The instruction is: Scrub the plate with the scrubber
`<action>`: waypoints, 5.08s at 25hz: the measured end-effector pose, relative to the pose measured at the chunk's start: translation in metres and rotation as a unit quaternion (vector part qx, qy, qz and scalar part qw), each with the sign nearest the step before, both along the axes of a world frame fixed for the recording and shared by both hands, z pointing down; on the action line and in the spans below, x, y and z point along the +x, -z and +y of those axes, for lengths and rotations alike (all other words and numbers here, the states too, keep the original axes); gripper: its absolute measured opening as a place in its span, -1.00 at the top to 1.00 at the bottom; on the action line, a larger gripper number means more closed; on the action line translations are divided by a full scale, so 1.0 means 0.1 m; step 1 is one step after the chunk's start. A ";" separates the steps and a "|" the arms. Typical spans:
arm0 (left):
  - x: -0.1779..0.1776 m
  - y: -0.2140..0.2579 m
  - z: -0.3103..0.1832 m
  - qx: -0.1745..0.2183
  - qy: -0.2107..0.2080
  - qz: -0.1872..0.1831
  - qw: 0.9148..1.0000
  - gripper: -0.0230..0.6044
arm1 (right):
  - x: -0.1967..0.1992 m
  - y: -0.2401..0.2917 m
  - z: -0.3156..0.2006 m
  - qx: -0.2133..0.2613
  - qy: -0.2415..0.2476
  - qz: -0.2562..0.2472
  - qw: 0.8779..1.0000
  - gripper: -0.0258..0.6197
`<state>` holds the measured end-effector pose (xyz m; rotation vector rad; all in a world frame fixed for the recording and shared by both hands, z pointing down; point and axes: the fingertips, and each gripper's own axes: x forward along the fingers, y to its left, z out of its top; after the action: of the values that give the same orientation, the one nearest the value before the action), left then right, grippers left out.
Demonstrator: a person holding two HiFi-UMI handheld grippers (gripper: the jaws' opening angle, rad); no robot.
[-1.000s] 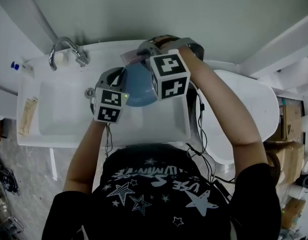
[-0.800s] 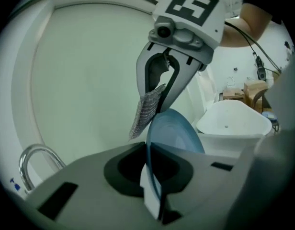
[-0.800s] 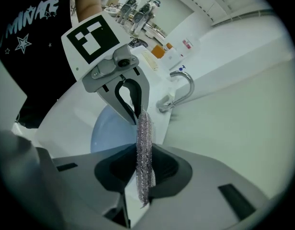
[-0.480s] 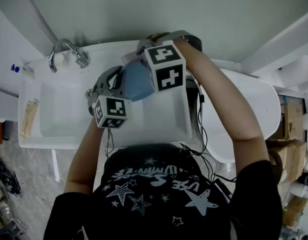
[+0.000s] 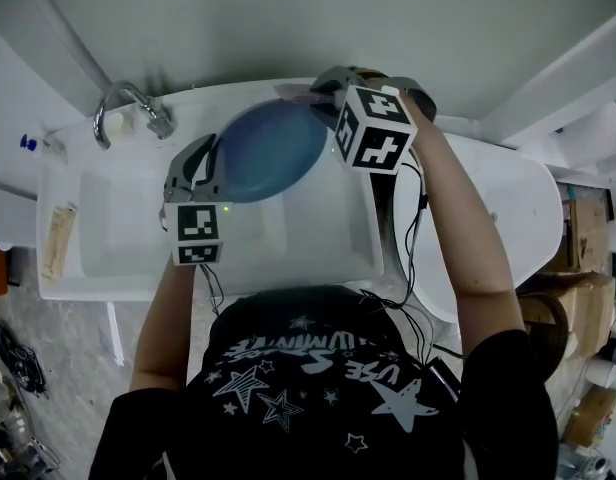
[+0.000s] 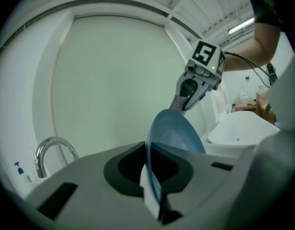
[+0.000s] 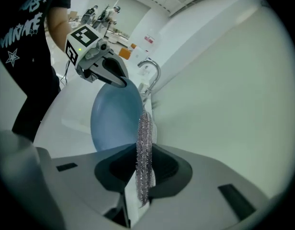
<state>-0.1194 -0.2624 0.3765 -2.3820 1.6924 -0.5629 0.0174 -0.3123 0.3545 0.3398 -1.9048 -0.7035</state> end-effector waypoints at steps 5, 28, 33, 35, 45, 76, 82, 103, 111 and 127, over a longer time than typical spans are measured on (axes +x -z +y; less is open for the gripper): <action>-0.06 0.09 0.07 0.015 -0.016 0.056 0.998 0.84 | 0.20 -0.09 0.01 -0.032 -0.041 -0.043 0.998 0.67; -0.76 0.13 -0.13 -0.023 0.056 0.443 0.895 0.83 | 0.42 -0.37 0.30 -0.168 -0.123 -0.245 0.947 0.67; -0.75 0.23 -0.25 -0.008 0.076 0.476 0.876 0.84 | 0.34 -0.49 0.41 -0.191 -0.138 -0.274 0.933 0.67; -0.74 0.24 -0.29 -0.007 0.081 0.487 0.870 0.84 | 0.31 -0.54 0.45 -0.197 -0.146 -0.279 0.928 0.67; -0.40 0.20 -0.40 -0.026 0.078 0.553 0.829 0.84 | -0.07 -0.86 0.71 -0.244 -0.164 -0.301 0.907 0.67; -0.25 -0.11 -0.23 -0.139 -0.024 0.548 0.824 0.84 | 0.69 -0.94 0.51 -0.290 -0.281 -0.436 0.804 0.66; -0.24 -0.09 -0.17 -0.139 -0.038 0.522 0.841 0.84 | 0.76 -0.86 0.48 -0.284 -0.279 -0.451 0.798 0.66; -0.23 -1.54 0.15 -0.303 0.096 0.475 0.820 0.83 | 1.21 -1.19 0.42 -0.200 -0.379 -0.406 0.807 0.66; -0.02 -1.74 0.14 -0.337 0.101 0.456 0.818 0.82 | 1.07 -1.22 0.47 -0.208 -0.369 -0.405 0.810 0.66; 0.24 -1.92 0.08 -0.373 0.111 0.456 0.800 0.81 | 0.87 -1.20 0.55 -0.218 -0.355 -0.403 0.815 0.67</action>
<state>-0.0951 -0.2542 0.5689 -3.3944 2.4963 -0.0393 0.1044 -0.2569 0.4750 1.1051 -2.3800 0.4771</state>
